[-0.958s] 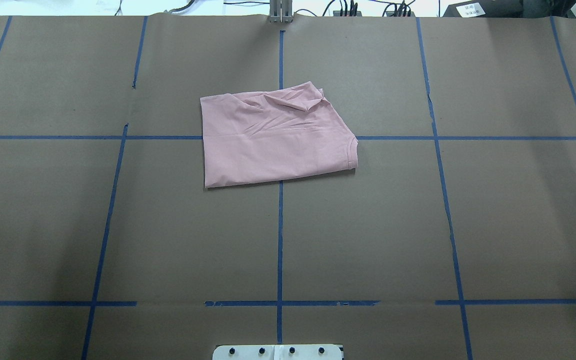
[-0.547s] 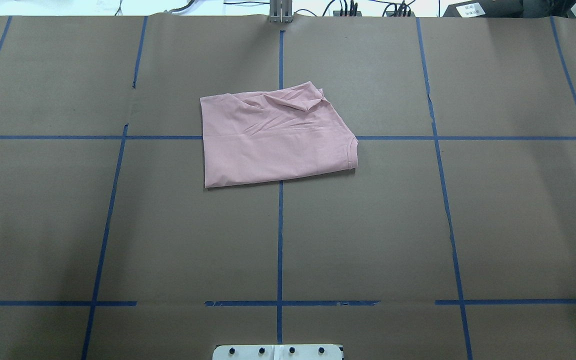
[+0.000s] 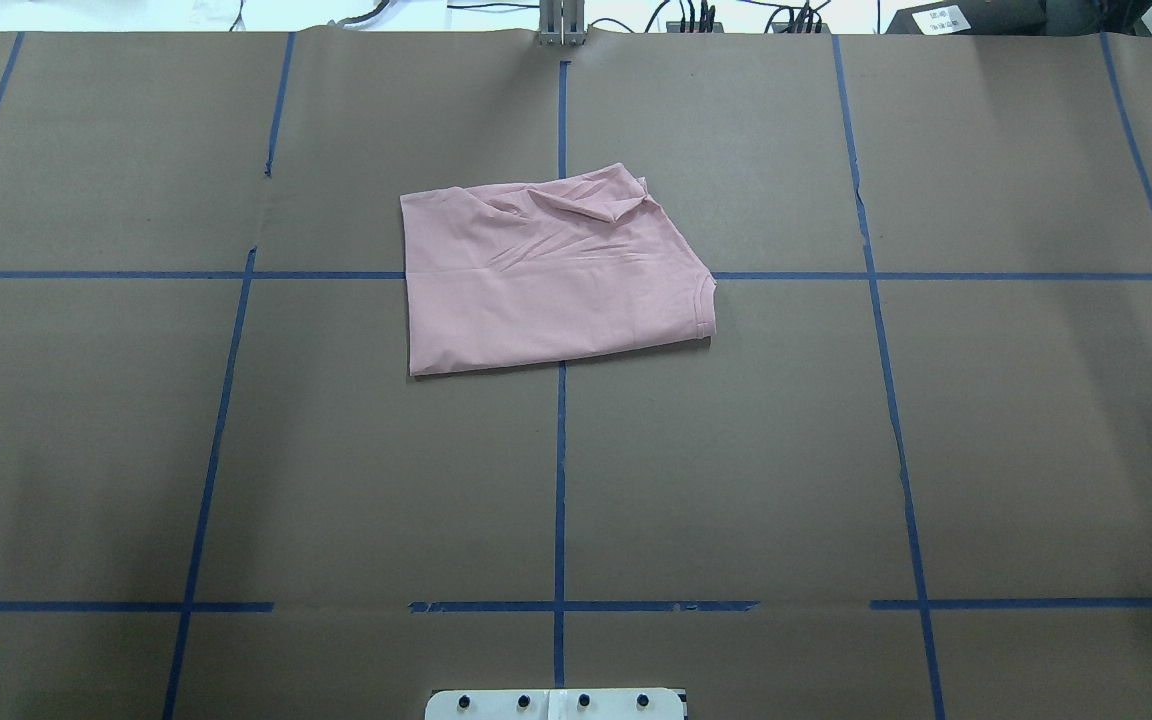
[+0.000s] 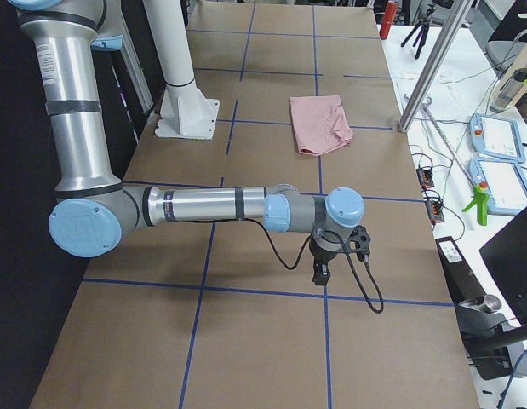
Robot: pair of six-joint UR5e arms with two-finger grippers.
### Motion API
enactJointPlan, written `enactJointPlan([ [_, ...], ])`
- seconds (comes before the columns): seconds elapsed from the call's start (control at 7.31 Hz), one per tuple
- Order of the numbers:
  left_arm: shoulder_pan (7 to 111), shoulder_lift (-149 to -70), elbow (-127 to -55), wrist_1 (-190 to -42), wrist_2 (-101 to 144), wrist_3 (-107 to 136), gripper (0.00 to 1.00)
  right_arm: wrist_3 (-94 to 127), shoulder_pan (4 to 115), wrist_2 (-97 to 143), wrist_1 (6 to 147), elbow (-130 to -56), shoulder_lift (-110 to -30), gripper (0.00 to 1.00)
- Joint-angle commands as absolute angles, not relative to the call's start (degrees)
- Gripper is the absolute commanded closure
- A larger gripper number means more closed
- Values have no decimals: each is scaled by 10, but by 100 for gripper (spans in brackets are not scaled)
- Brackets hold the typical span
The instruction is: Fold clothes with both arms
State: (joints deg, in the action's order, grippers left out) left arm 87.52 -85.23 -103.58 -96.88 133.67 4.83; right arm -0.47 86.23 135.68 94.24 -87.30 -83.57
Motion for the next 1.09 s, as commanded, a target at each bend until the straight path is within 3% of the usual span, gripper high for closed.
enactJointPlan([
  [0.0, 874, -849, -1038, -969, 1338, 49, 0, -2, 862, 1356, 925, -880, -851, 0],
  [0.27, 869, -852, -1041, -969, 1342, 48, 0, 16, 862, 1354, 925, -923, -878, 0],
  [0.96, 868, -851, -1041, -969, 1343, 48, 0, 22, 854, 1354, 925, -920, -867, 0],
])
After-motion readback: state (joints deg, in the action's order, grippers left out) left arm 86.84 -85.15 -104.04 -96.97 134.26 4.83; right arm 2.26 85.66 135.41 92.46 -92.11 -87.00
